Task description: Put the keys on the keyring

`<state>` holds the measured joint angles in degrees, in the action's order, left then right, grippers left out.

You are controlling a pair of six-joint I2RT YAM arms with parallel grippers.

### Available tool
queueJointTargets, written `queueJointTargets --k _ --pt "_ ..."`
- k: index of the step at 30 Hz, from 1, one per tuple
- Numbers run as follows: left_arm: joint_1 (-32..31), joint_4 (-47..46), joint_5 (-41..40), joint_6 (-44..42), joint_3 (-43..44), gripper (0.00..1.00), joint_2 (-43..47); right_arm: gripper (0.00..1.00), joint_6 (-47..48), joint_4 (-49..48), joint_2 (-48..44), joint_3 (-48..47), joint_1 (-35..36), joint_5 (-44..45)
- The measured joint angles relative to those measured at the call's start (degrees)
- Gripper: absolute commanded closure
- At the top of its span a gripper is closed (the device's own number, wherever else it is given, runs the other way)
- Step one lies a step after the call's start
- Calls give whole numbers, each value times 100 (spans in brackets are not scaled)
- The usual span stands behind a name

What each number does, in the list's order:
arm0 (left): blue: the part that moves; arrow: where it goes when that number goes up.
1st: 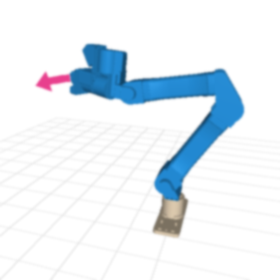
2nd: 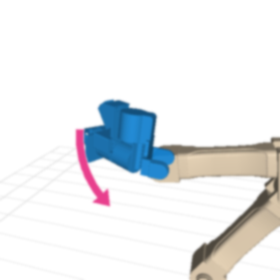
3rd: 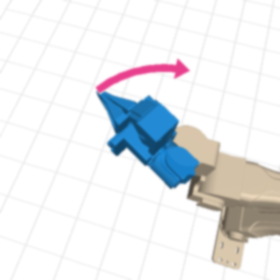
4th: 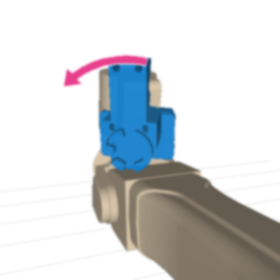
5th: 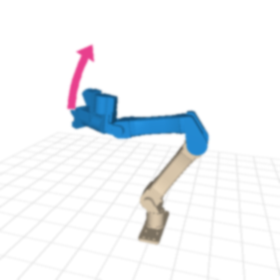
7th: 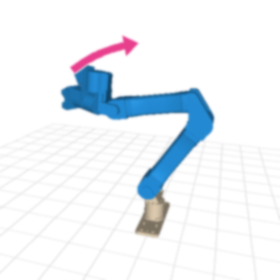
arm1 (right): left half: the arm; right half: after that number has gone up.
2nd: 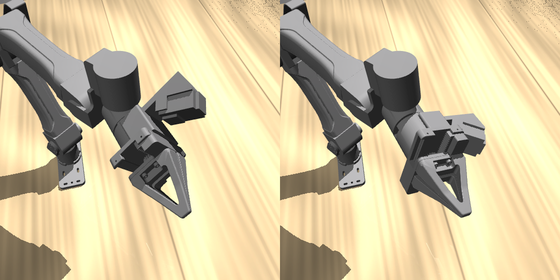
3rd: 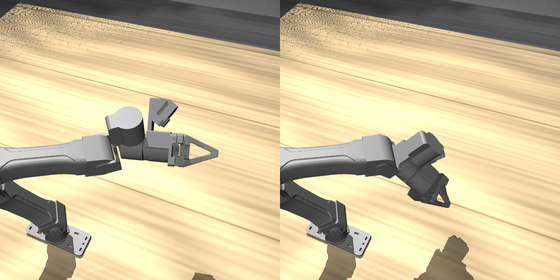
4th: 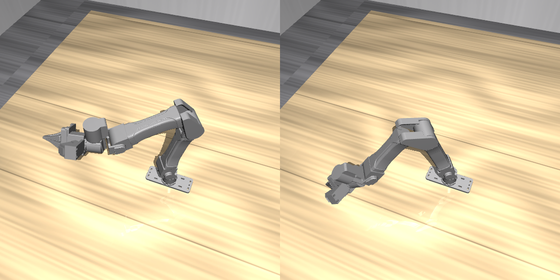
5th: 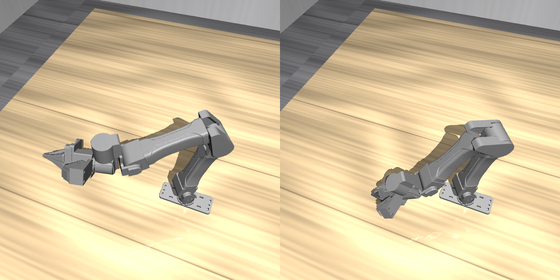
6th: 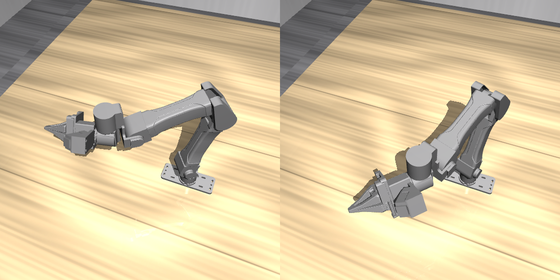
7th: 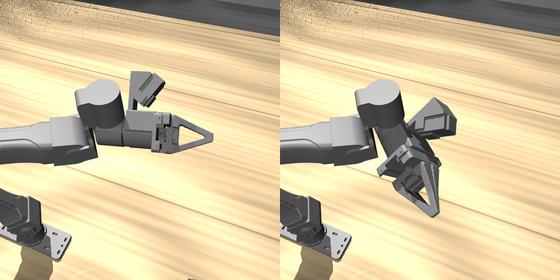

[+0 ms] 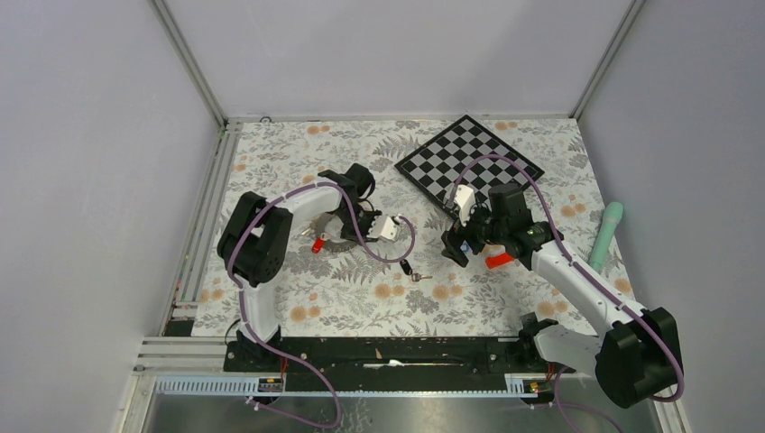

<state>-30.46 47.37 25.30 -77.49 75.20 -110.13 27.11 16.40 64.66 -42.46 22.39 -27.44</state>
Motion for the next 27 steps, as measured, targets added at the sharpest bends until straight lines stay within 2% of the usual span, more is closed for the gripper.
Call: queueJointTargets --k 3,6,14,18,22,27 --pt "0 24 -11 -9 7 94 -4 1 9 0 2 0 0 0" --pt "0 66 -26 -4 33 99 -22 1 11 0 13 0 0 0" --pt "120 345 258 72 385 100 26 1 4 2 24 0 0 -4" --pt "428 557 1019 227 588 100 271 1 -63 4 24 -7 0 -50" --pt "800 682 2175 581 776 100 647 1 -188 164 26 -219 -2 -299" --pt "968 640 3674 1132 710 100 1075 1 -376 400 289 -1185 -4 -933"
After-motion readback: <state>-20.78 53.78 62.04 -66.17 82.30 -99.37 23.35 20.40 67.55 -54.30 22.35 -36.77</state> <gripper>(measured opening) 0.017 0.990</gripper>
